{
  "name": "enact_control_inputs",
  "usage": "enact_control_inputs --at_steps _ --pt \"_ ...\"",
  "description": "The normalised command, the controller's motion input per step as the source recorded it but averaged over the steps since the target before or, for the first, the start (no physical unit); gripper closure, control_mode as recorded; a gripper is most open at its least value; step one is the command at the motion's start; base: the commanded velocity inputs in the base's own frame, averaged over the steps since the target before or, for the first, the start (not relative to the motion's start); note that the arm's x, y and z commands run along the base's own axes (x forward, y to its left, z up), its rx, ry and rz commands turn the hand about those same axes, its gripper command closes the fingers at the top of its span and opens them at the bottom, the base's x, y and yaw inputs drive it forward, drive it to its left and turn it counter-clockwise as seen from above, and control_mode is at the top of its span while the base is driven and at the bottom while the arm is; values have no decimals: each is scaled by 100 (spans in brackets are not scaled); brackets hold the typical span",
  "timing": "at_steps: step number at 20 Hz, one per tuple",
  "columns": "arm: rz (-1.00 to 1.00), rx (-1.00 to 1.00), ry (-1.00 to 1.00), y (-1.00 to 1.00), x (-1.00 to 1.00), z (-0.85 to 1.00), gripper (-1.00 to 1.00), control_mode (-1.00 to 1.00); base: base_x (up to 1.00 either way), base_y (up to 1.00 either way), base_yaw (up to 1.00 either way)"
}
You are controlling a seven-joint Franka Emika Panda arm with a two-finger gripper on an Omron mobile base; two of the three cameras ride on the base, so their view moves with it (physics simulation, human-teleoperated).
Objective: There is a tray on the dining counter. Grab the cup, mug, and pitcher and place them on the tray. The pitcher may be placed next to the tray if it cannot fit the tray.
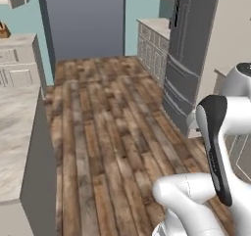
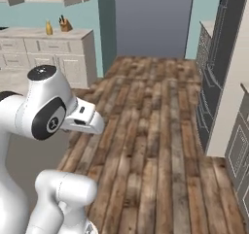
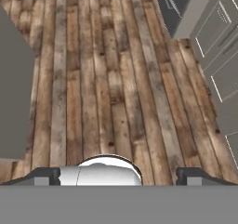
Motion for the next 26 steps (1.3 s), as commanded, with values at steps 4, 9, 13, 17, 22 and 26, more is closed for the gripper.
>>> enact_control_inputs --at_steps 4,9,13,17,22,26 --pt "0 0 0 0 0 0 -100 100 100 1 11" --pt "0 0 0 0 0 0 -100 100 100 5 14" --pt "0 0 0 0 0 0 -100 100 100 0 11" --pt "0 0 0 0 0 0 -100 100 100 0 9" --pt "0 0 0 0 0 0 -100 100 100 0 8" --pt "0 0 0 0 0 0 -100 100 100 0 8"
